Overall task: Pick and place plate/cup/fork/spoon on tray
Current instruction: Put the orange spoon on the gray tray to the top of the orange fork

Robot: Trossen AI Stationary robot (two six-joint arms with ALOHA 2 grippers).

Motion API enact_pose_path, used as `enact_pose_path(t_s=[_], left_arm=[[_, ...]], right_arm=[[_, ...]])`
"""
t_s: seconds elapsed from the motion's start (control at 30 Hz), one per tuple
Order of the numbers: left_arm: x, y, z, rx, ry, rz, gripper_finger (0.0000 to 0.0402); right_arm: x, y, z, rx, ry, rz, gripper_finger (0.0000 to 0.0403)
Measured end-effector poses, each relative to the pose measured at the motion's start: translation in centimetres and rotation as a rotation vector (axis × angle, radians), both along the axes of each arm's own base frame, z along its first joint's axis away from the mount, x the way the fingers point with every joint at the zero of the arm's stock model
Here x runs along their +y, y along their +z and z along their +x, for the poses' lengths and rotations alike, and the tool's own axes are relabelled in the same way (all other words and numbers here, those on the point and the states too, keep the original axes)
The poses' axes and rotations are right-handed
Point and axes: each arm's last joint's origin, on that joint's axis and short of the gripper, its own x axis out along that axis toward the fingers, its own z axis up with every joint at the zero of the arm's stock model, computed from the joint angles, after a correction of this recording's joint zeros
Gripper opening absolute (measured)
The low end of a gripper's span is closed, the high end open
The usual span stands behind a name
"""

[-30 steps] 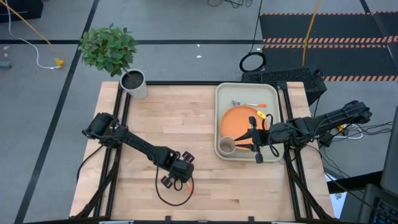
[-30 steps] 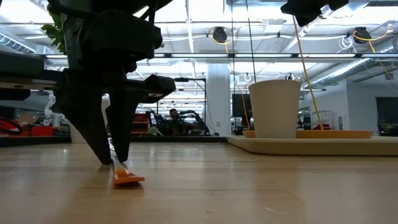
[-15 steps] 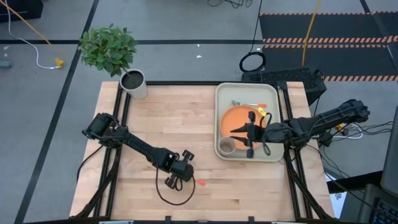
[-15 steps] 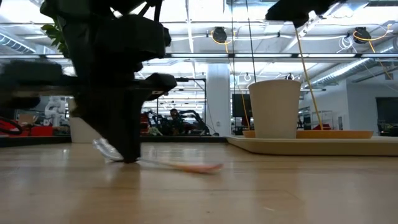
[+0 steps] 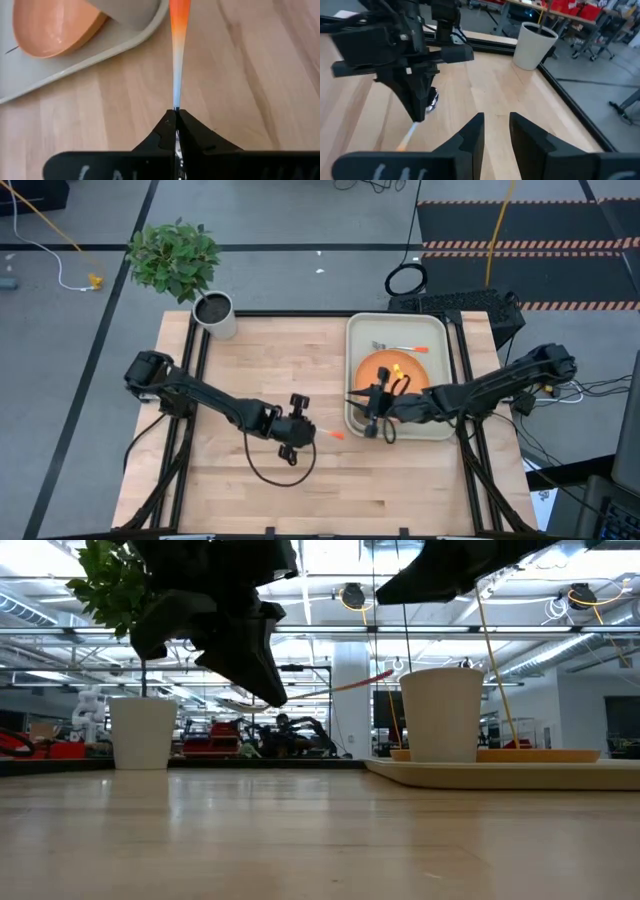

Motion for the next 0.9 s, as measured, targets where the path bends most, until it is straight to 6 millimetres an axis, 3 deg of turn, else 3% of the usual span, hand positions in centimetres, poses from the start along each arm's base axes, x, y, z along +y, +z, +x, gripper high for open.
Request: enact_pose_path(t_s=[0.23,0.43,0.9], left_arm=[[1.5,1.7,-0.2,-0.061,0.068,0.021,0.0007],[1.7,1.8,-0.2,-0.056,0.084,0.038,0.0004],[1.8,1.7,-0.3,-0.051,0.107,0.052,0.001]], right_arm=[[0.7,-0.5,3.3,0.051,-0.021,0.022,0.0085],[1.2,-0.7,5.6,0.066,0.055,0.197,0.0099],[-0.3,-4.3,7.8,0.217,0.059,0.377,0.0162]])
